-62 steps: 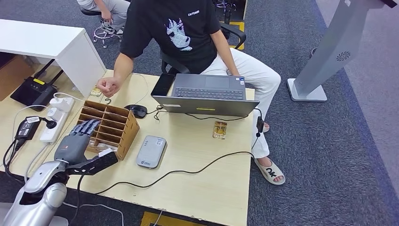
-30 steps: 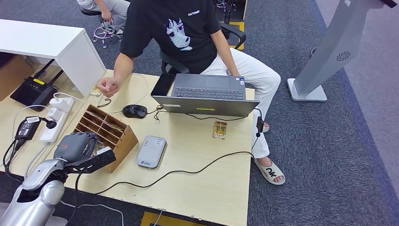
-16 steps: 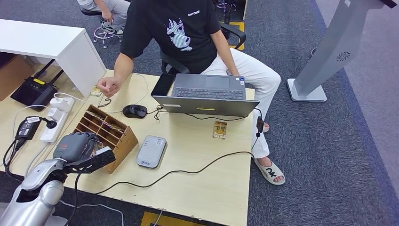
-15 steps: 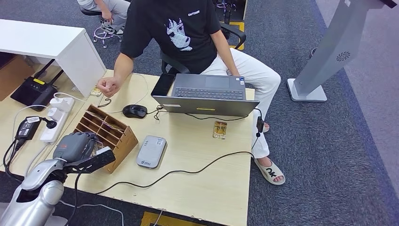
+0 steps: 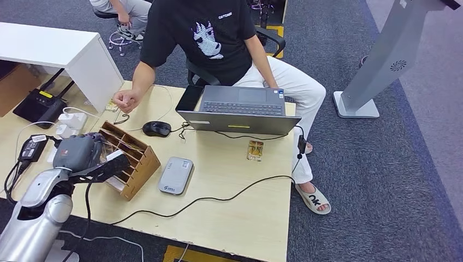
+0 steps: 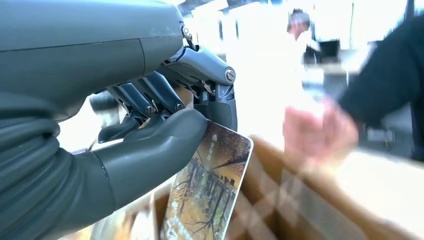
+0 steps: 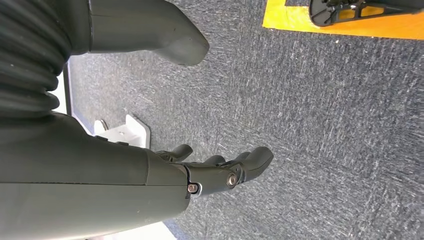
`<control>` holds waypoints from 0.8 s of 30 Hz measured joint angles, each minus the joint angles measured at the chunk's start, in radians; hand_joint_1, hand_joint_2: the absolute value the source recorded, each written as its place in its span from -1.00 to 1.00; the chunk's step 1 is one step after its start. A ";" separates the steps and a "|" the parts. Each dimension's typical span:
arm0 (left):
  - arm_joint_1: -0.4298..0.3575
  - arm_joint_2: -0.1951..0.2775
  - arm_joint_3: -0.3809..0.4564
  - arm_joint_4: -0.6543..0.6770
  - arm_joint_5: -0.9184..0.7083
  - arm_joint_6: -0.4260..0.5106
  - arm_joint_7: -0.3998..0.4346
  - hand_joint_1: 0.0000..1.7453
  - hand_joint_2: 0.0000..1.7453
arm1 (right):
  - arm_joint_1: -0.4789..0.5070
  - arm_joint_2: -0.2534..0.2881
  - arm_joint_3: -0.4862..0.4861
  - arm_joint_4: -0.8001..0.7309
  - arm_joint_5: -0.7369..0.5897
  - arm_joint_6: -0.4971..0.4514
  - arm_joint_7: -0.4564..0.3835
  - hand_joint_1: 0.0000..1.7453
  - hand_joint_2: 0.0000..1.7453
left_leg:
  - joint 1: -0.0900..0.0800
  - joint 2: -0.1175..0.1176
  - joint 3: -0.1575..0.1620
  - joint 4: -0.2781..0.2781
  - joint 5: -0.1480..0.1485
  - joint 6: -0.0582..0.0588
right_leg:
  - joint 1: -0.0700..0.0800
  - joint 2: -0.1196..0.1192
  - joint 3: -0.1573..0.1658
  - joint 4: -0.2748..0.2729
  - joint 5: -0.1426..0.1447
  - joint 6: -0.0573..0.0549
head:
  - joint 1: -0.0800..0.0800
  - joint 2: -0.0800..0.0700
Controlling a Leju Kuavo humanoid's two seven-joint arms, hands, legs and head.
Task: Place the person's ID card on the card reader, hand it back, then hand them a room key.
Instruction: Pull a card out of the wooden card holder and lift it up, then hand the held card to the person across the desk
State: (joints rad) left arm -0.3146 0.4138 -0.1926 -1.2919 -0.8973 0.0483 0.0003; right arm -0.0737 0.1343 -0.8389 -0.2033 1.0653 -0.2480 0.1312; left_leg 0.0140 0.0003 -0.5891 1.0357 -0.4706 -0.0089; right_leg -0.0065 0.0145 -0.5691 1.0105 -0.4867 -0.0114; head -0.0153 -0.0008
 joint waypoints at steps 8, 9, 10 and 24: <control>-0.195 0.001 0.000 0.000 -0.004 0.021 0.010 1.00 1.00 | -0.002 0.000 -0.001 0.000 0.010 0.000 -0.004 -1.00 1.00 | 0.000 -0.001 0.000 0.000 0.001 0.000 | 0.000 -0.001 0.000 0.001 0.002 0.000 | 0.000 0.000; -0.208 0.002 0.000 0.000 -0.004 0.020 0.010 1.00 1.00 | -0.002 0.000 -0.001 0.000 0.010 0.000 -0.004 -1.00 1.00 | 0.000 -0.001 0.000 0.000 0.001 0.000 | 0.000 -0.001 0.000 0.001 0.002 0.000 | 0.000 0.000; -0.219 0.002 0.000 0.000 -0.003 0.019 0.010 1.00 1.00 | -0.002 0.000 -0.001 0.000 0.011 0.000 -0.005 -1.00 1.00 | 0.000 -0.001 0.000 0.000 0.001 0.000 | 0.000 -0.001 0.000 0.001 0.002 0.000 | 0.000 0.000; -0.378 0.013 0.000 0.063 0.015 0.000 0.053 1.00 1.00 | -0.003 0.000 -0.009 0.000 0.032 0.003 -0.005 -1.00 1.00 | 0.000 -0.001 -0.001 0.001 0.002 -0.001 | 0.000 -0.001 0.000 0.001 0.002 0.000 | 0.000 0.000</control>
State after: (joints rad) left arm -0.6924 0.4265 -0.1923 -1.2285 -0.8820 0.0482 0.0531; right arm -0.0769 0.1340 -0.8476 -0.2033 1.0968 -0.2449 0.1263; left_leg 0.0142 -0.0006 -0.5896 1.0362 -0.4688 -0.0095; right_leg -0.0064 0.0136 -0.5692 1.0112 -0.4847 -0.0115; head -0.0153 -0.0008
